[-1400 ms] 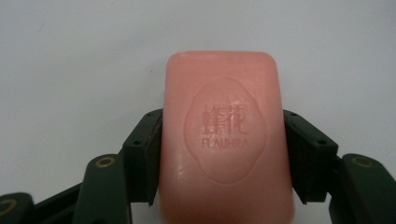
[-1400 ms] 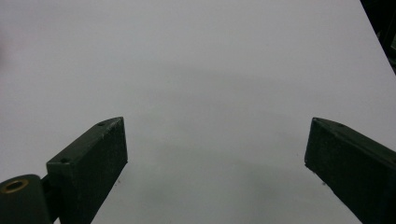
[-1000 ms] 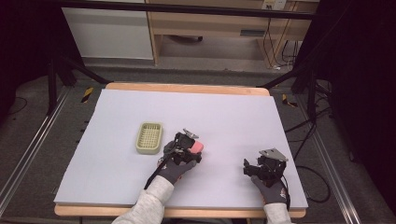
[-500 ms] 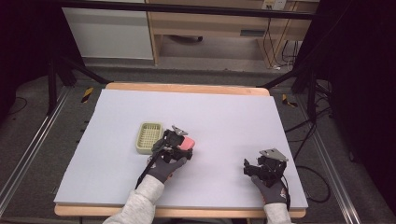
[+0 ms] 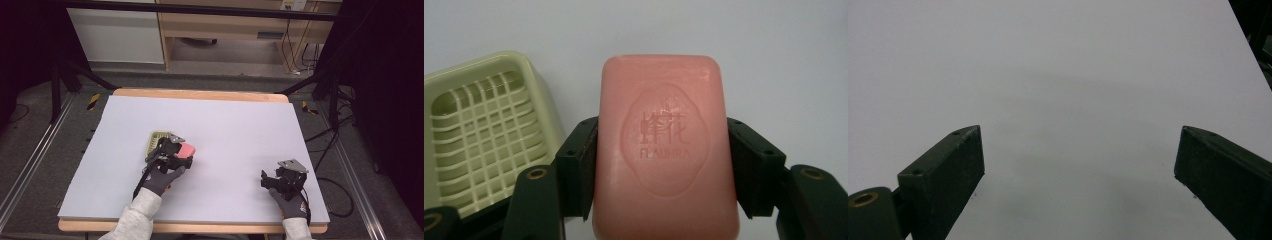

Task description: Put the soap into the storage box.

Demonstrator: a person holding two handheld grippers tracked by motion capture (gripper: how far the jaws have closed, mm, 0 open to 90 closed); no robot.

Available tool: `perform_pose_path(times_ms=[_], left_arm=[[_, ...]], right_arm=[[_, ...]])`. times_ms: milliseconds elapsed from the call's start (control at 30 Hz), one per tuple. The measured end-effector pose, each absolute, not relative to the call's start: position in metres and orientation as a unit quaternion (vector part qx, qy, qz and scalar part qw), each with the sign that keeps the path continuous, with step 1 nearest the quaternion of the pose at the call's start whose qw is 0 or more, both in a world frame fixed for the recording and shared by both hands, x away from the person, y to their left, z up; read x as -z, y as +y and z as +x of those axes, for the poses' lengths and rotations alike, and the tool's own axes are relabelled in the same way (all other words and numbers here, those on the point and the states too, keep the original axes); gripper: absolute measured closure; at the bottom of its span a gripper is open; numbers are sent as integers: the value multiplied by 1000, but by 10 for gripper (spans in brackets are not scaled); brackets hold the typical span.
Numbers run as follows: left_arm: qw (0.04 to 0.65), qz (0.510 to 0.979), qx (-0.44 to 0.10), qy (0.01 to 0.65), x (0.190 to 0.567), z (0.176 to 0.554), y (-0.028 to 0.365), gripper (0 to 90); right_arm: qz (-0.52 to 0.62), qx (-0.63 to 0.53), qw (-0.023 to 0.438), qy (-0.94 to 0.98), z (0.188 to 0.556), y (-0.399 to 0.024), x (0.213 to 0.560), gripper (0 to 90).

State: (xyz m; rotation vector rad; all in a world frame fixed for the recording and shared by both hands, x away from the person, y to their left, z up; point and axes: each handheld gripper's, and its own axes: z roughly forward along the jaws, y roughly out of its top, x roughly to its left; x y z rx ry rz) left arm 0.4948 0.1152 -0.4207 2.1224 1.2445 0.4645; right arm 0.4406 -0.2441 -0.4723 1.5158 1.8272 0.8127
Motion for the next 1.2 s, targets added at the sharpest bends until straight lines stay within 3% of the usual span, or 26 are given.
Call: perform_pose_path(times_ms=[1200], left_arm=[[338,750,-202,531,405,506,189,374]], right_arm=[[572,-307,311,694,440,-243,472,61]])
